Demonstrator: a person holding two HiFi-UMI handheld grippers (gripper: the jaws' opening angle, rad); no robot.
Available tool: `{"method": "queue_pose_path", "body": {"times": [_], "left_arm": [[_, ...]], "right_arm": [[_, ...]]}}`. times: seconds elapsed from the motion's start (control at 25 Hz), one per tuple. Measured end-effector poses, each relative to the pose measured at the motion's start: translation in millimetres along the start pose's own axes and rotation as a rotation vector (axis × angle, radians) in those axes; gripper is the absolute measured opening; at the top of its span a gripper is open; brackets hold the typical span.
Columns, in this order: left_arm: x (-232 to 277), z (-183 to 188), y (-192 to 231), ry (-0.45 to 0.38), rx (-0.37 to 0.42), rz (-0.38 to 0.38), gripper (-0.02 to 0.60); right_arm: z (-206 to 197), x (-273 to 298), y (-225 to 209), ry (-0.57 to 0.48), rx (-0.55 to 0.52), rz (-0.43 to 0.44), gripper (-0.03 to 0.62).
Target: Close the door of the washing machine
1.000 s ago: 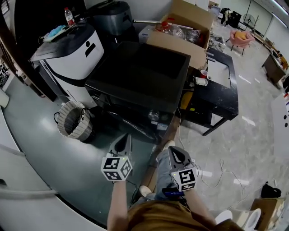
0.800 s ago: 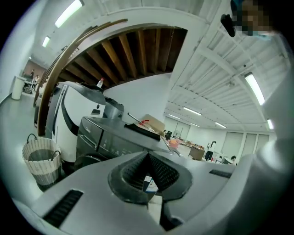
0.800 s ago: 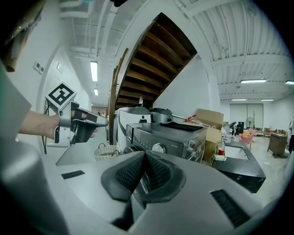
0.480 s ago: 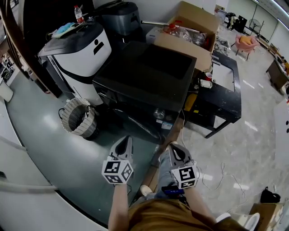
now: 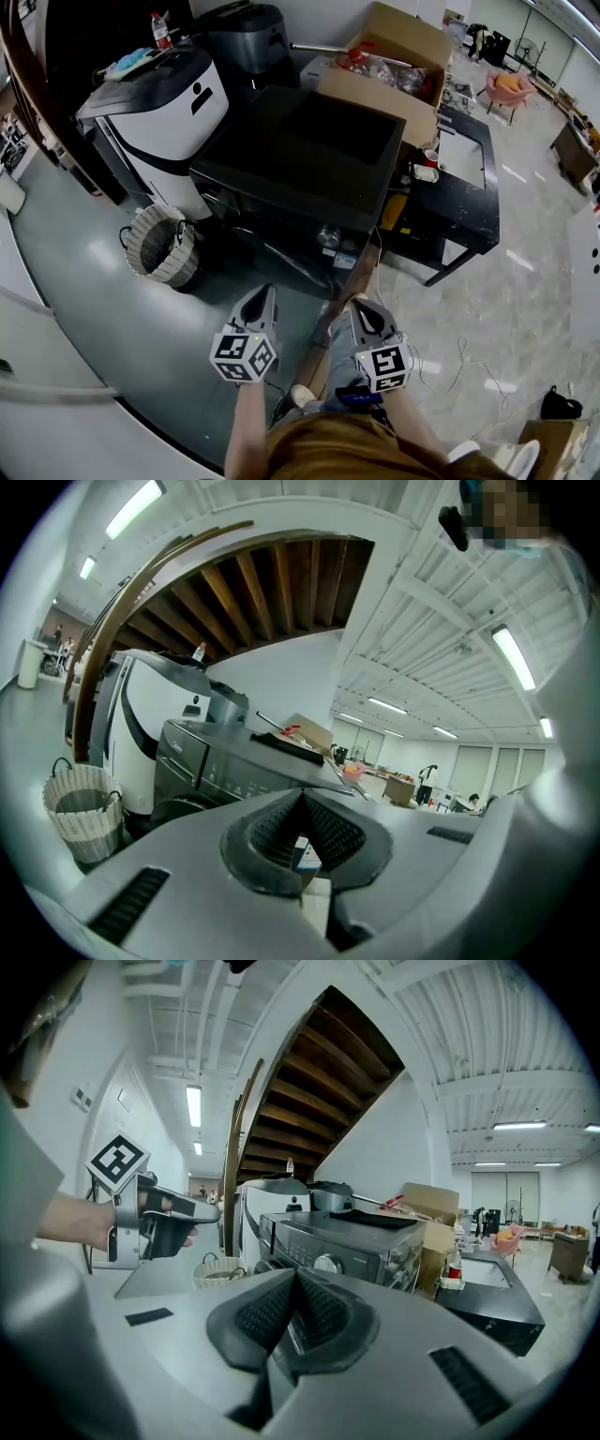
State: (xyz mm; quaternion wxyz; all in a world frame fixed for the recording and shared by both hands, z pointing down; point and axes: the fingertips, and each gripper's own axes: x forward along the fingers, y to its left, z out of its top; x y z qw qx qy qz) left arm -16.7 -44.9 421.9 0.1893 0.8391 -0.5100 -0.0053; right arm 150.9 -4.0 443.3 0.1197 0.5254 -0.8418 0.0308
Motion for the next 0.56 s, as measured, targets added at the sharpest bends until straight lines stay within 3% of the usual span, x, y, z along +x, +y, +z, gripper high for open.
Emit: {"method": "queue_pose_path", "body": {"times": [0.36, 0.56], "left_arm": [[1.4, -6.8, 13.9, 0.007, -0.077, 0.025, 0.023], [1.5, -10.4, 15.6, 0.016, -0.072, 0.023, 0.023]], "right_arm": [[-3.9, 2.3, -1.4, 0.004, 0.001, 0.001, 0.011], [2.1, -0.2, -0.7, -0.013, 0.0, 0.0, 0.011]]}}
